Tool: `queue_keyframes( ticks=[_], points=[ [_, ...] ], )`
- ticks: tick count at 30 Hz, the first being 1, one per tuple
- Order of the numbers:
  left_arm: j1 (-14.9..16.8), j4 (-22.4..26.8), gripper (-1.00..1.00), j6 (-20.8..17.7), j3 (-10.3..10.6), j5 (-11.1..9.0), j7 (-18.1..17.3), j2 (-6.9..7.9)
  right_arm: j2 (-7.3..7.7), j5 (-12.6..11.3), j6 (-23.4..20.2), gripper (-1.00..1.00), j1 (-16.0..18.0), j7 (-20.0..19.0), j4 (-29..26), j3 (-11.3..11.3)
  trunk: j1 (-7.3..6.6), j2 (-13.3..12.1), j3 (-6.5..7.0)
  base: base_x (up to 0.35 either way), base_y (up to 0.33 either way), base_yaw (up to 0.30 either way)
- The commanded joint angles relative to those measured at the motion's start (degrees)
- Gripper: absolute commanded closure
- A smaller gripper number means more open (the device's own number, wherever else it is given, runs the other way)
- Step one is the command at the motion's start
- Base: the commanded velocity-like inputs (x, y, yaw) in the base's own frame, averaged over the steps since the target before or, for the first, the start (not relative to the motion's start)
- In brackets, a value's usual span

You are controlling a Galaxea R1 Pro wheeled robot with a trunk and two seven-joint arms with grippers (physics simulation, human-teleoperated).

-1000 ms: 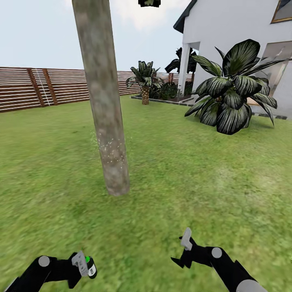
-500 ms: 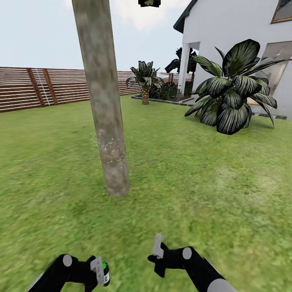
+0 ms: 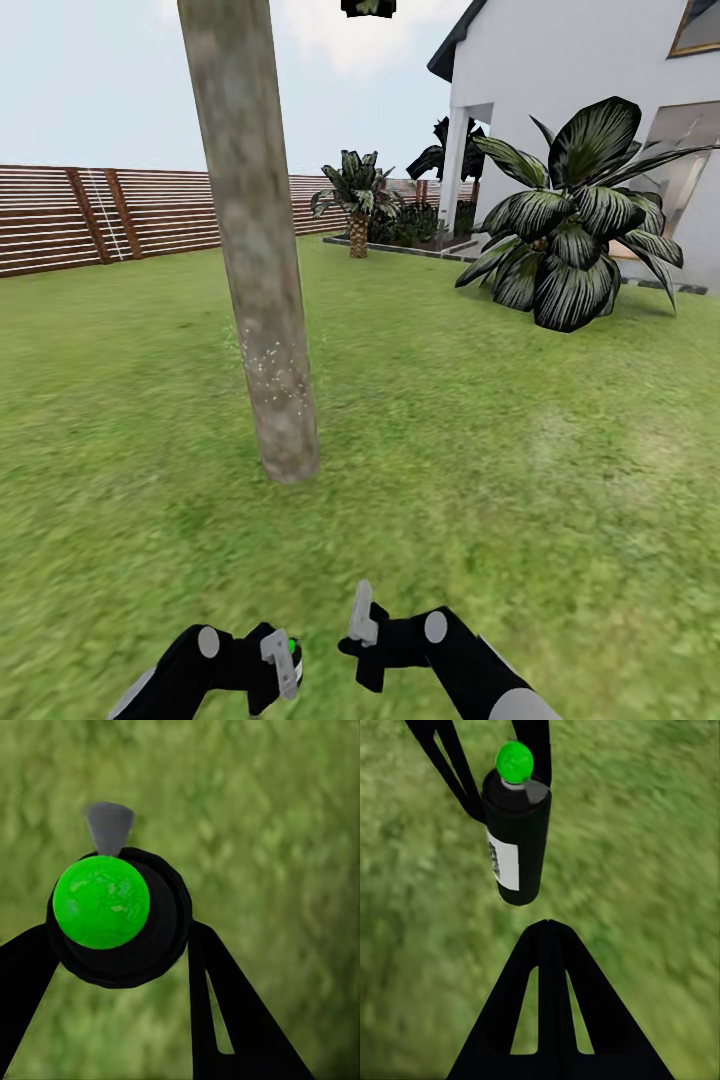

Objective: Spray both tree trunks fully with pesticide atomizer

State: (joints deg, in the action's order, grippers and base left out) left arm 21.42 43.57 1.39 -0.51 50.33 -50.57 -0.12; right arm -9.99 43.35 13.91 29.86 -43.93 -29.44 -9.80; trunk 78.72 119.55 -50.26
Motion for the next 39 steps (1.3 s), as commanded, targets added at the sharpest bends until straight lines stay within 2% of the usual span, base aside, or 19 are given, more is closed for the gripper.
queue_keyframes(
  ticks=[1,7,11,14,19,25,29,39],
  points=[
    [0.02,0.09,1.0,0.17,-0.04,0.36,0.04,-0.05,-0.01,0.6,0.34,1.0,0.02,-0.02,-0.08,-0.15,-0.01,0.02,-0.05,0.0,0.0,0.0],
    [-0.04,-0.36,1.0,0.19,-0.12,1.18,0.45,-0.97,-0.01,0.59,0.34,1.0,0.02,-0.02,-0.12,-0.39,-0.01,0.02,-0.05,0.0,0.0,0.0],
    [-0.07,-0.57,1.0,0.19,-0.32,0.82,0.47,-1.22,-0.01,0.52,0.34,1.0,0.02,-0.02,-1.32,-0.4,-0.01,0.02,-0.05,0.0,0.0,0.0],
    [-0.07,-0.59,1.0,0.12,-0.36,0.96,0.47,-2.6,-0.01,0.51,0.33,1.0,0.02,-0.02,-1.64,-0.4,-0.01,0.02,-0.05,0.0,0.0,0.0],
    [-0.07,-0.59,1.0,-0.05,-0.43,0.34,0.68,-3.72,-0.01,0.51,0.33,1.0,0.02,-0.02,-1.67,-0.4,-0.01,0.02,-0.05,0.0,0.0,0.0],
    [-0.01,-0.58,1.0,-0.07,-0.51,0.0,1.58,-4.44,-0.01,0.51,0.33,1.0,0.02,-0.02,-1.73,-0.4,-0.01,0.02,-0.05,0.0,0.0,0.0],
    [-0.06,-0.72,1.0,-0.08,-0.56,-0.21,3.88,-4.78,-0.01,0.51,0.33,1.0,0.02,-0.02,-1.75,-0.4,-0.01,0.02,-0.05,0.0,0.0,0.0],
    [-0.07,-2.69,1.0,0.0,-0.54,-0.23,4.19,-6.11,-0.01,0.51,0.33,1.0,0.02,0.05,-1.76,-0.4,-0.01,0.02,-0.05,0.0,0.0,0.0]
  ],
)
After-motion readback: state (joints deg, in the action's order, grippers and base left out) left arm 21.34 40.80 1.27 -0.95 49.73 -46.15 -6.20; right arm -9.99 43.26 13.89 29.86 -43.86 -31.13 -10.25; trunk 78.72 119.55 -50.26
